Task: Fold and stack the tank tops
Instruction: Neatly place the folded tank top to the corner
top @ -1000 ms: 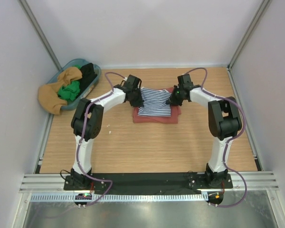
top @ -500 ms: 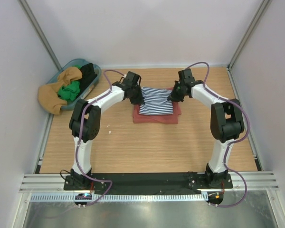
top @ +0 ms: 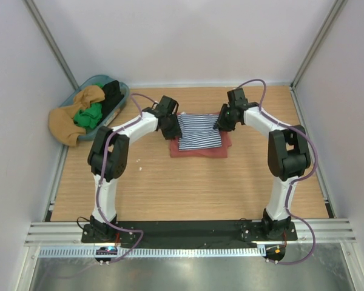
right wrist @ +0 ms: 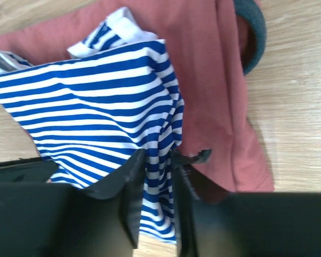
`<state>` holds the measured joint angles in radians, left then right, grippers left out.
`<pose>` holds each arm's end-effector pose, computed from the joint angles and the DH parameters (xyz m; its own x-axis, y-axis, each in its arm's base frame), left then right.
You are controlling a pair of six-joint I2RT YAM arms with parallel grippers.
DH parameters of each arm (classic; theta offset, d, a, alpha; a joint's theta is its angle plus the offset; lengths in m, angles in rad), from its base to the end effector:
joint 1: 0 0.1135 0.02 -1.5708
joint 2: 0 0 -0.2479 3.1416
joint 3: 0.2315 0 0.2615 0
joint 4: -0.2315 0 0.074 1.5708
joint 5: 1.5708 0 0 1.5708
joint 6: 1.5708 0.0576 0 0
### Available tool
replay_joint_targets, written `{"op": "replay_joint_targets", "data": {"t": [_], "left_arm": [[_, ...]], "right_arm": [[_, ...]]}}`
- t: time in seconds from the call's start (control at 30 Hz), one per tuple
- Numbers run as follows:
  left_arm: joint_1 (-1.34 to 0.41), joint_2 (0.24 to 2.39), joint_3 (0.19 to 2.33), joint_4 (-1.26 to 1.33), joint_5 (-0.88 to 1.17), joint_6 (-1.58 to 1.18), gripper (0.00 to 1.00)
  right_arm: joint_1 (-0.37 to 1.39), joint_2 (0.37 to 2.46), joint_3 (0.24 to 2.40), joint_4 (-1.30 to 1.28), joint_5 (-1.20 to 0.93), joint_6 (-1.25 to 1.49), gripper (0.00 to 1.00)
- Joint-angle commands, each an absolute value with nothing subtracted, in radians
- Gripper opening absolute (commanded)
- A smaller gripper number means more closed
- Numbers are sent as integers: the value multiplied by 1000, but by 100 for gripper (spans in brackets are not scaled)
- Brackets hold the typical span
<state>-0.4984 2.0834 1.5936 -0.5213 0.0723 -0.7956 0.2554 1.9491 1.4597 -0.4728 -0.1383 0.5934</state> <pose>0.4057 -0.2256 0.1513 -0.8855 -0.3291 -0.3278 -0.1744 0.8896 -0.4221 0.4231 0.1187 0.1697 -0.8407 0.3529 -0.4107 0.1732 0.8939 0.4135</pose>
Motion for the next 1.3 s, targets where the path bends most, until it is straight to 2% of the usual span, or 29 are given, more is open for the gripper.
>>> {"op": "replay_joint_targets", "data": {"t": [0.0,0.03,0.17,0.27,0.5,0.57,0.6,0.7,0.83,1.07,1.27], "left_arm": [[-486,2004,1565,-537,-32,-764,38],[-488,1993,1559,-535,-60,-758,45],[-491,1934,1542,-534,-112,-732,57],[-497,1893,1537,-537,-149,-715,66],[-537,1845,1525,-508,-227,-678,80],[-543,1829,1494,-470,-235,-669,85],[-545,1822,1480,-451,-236,-667,92],[-546,1806,1437,-408,-242,-661,98],[-548,1796,1391,-358,-238,-658,98],[-549,1816,1381,-288,-218,-658,97],[-549,1819,1382,-275,-221,-650,95]], "right_arm": [[250,1941,1433,-410,-115,569,34],[250,1931,1428,-402,-117,568,38],[250,1869,1414,-403,-92,537,54],[250,1832,1414,-420,-63,508,60],[221,1707,1348,-384,-52,482,76],[206,1668,1307,-351,-54,479,77],[199,1657,1292,-339,-58,479,78],[160,1623,1233,-293,-99,486,80],[101,1623,1184,-253,-153,502,80],[69,1733,1201,-189,-257,518,69],[72,1819,1206,-161,-301,532,65]]}}
